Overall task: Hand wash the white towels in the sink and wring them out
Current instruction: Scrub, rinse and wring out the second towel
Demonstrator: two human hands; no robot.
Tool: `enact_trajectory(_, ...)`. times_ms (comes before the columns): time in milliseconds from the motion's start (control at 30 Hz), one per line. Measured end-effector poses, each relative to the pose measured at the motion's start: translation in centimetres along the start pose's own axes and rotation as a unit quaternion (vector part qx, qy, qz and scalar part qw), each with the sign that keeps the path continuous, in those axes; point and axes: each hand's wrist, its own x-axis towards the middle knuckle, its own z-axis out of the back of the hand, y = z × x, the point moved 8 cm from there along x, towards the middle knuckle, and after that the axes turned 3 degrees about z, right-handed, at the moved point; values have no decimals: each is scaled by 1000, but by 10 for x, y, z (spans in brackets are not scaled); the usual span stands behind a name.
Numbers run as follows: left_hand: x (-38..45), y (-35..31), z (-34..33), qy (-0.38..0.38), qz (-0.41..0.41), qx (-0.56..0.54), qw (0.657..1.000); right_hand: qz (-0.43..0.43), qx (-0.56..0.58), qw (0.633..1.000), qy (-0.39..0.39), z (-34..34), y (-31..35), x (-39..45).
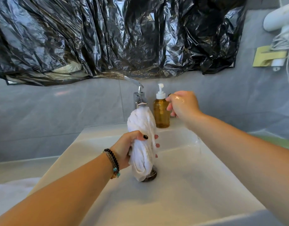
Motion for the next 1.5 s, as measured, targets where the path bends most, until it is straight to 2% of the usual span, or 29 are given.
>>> enact_trajectory(67,2,2,-8,3,4,5,1000,72,-46,996,5,1,23,10)
enact_trajectory(167,5,2,-8,-33,3,38,999,154,-83,984,22,-15,54,27)
enact_trajectory(300,14,5,7,-95,9,33,995,233,-155,955,99,-58,78,42)
enact_trajectory(467,19,1,16,-129,4,8,992,254,-156,937,183,-109,85,48)
enact_trajectory(600,17,-1,13,-114,20,16,993,265,-171,930,191,-118,89,41)
enact_trajectory(767,5,1,9,-69,44,70,994,330,-301,855,264,-125,72,12)
enact_trajectory(800,1,-1,8,-54,48,78,994,336,-305,851,264,-117,69,10)
enact_trajectory(867,-8,-5,7,-29,58,98,993,391,-304,843,208,-87,71,0)
enact_trajectory(900,-12,-7,8,-21,61,106,992,447,-304,824,170,-69,74,-13)
enact_trajectory(933,-17,-10,8,-10,63,106,992,510,-304,792,140,-53,75,-30)
enact_trajectory(1000,-25,-16,6,25,53,84,995,601,-336,714,127,-34,60,-63)
enact_trajectory(1067,-35,-20,-2,84,44,64,993,636,-396,642,164,-34,33,-85)
enact_trajectory(1100,-40,-19,-8,118,49,68,989,638,-421,618,185,-37,22,-90)
enact_trajectory(1133,-46,-17,-15,152,60,81,983,635,-434,606,202,-43,14,-93)
enact_trajectory(1233,-60,-9,-33,209,87,169,959,644,-392,611,240,-57,13,-104)
enact_trajectory(1300,-67,-7,-37,185,91,221,953,655,-373,610,245,-60,15,-108)
enact_trajectory(1400,-72,-9,-31,103,97,308,941,678,-379,582,240,-67,16,-118)
enact_trajectory(1500,-73,-11,-29,30,94,370,924,668,-416,570,236,-76,19,-119)
